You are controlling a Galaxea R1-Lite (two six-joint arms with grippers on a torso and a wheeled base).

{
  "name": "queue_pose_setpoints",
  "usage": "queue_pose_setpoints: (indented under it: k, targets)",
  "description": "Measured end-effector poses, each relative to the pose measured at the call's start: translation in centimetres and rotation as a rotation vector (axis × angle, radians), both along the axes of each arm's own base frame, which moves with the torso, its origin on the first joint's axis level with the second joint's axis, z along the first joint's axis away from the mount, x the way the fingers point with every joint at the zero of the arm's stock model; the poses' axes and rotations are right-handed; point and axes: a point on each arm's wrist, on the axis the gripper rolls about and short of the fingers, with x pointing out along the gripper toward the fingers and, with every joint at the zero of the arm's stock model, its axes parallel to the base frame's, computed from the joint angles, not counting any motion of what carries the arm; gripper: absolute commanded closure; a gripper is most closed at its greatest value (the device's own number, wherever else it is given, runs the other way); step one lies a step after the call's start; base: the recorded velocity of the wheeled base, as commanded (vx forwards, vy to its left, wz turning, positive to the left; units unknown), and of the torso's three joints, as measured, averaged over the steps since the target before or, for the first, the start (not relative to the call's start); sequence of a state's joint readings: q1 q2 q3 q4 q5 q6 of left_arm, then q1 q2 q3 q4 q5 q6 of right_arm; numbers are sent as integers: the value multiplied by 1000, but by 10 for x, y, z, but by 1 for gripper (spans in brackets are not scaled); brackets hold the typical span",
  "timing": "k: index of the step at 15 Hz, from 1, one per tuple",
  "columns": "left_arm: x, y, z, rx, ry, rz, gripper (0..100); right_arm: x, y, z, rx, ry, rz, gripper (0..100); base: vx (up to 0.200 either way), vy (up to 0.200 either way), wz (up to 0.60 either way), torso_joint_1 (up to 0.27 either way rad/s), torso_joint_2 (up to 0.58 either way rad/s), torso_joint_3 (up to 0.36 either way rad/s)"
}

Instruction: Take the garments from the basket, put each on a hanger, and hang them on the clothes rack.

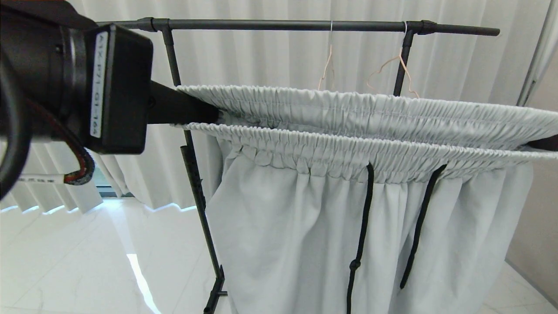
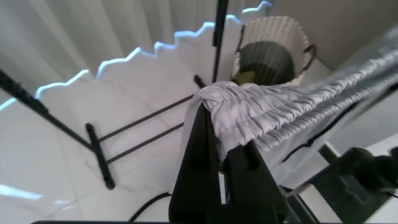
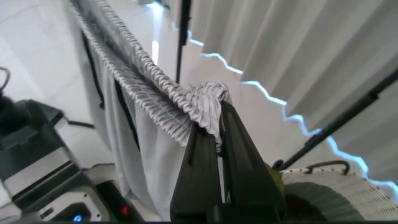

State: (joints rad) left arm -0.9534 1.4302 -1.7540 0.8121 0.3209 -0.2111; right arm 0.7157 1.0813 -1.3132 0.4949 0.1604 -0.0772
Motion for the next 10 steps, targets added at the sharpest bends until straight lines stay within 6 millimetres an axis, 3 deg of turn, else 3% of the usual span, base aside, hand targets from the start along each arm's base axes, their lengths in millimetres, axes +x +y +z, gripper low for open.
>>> queue_pose_setpoints:
  k: [10]
  targets:
    - [-7,5,1,10,-29,33,100,16,17,-5,55,-55,19,100,0,0,0,0,0,0]
